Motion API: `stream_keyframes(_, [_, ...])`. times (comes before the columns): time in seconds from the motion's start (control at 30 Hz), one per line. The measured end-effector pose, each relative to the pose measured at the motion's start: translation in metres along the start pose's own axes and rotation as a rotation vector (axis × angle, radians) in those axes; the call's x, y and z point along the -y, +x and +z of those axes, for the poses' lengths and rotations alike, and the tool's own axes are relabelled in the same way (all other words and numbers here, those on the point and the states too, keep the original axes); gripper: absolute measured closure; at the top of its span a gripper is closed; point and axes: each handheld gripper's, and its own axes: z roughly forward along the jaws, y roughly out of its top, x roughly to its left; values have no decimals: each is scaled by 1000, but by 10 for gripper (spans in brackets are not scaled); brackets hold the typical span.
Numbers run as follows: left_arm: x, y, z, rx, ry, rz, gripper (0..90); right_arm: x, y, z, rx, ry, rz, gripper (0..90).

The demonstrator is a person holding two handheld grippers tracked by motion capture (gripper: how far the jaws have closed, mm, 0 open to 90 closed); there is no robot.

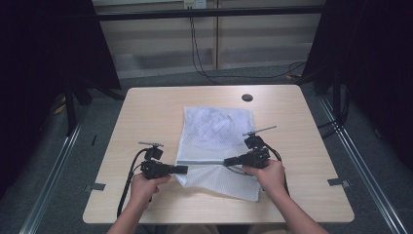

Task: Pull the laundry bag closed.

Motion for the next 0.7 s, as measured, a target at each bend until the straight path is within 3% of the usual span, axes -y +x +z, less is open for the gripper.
stream_keyframes(0.7, [0, -1, 0, 2, 3, -3, 900, 2, -4, -5, -12, 9, 6, 871])
